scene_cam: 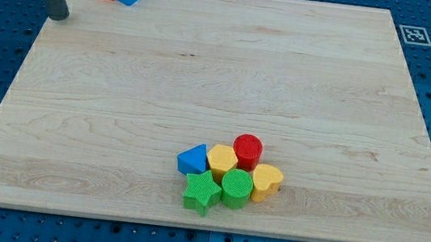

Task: Point at the top left

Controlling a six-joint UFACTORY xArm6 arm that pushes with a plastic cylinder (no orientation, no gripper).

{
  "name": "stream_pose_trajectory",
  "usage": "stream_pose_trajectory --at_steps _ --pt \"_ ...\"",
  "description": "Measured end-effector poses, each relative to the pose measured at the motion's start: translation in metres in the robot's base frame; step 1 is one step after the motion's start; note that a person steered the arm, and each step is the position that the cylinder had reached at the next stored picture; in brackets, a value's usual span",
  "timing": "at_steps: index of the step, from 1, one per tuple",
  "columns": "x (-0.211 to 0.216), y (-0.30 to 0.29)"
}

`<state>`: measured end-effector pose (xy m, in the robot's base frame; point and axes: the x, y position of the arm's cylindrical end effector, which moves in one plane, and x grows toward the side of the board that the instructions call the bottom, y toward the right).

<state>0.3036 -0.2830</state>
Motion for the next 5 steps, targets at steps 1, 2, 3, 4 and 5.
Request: stream_pose_trajectory --at_steps 1,2,3,4,5 --pt "-0.009 -0.022" --pt "-0.012 -0.022" --pt "-0.062 -0.016" --pt "-0.089 -0.016" --pt "-0.112 -0.013"
